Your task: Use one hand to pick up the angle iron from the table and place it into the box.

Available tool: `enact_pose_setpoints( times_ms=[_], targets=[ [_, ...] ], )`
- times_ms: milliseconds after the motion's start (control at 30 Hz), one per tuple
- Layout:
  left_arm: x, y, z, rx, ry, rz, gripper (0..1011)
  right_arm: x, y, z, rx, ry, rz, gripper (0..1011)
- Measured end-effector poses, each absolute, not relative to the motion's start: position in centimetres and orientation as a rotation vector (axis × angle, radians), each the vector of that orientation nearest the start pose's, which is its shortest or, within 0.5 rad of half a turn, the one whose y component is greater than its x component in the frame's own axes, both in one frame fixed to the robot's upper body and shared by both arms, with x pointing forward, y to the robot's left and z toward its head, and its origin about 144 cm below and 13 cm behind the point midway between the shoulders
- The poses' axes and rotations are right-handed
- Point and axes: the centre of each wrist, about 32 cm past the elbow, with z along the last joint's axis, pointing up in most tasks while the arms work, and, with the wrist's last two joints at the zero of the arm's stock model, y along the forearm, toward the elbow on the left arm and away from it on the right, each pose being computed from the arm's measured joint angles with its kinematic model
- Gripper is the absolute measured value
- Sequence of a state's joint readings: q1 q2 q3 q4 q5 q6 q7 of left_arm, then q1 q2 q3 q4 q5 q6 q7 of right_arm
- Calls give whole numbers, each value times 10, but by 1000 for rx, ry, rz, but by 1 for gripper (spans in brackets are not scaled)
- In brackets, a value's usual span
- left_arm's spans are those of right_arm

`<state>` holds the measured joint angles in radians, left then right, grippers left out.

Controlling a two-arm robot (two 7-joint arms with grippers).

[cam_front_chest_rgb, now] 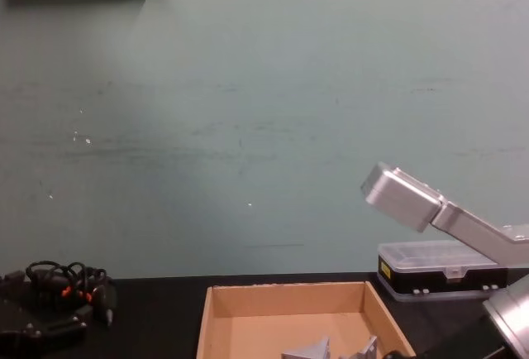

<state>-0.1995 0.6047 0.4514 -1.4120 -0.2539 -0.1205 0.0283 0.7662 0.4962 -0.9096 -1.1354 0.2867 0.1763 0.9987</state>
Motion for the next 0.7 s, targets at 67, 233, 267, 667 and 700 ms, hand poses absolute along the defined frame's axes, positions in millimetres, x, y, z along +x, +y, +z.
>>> enact_pose_setpoints(
  times_ms=[67,233,267,667,700],
  targets=[
    [489,310,1140,305,-285,1248,1011,603,-228,1211,-656,-28,-131,1003],
    [489,310,1140,304,-285,1248,1011,605,-226,1210,-657,-28,-125,1003],
    [489,310,1140,304,-285,1248,1011,605,-225,1210,-657,-28,-124,1003],
    [489,310,1140,304,-285,1248,1011,607,-223,1208,-661,-23,-115,964],
    [489,310,1140,304,-285,1248,1011,607,-223,1208,-661,-23,-115,952]
  ],
)
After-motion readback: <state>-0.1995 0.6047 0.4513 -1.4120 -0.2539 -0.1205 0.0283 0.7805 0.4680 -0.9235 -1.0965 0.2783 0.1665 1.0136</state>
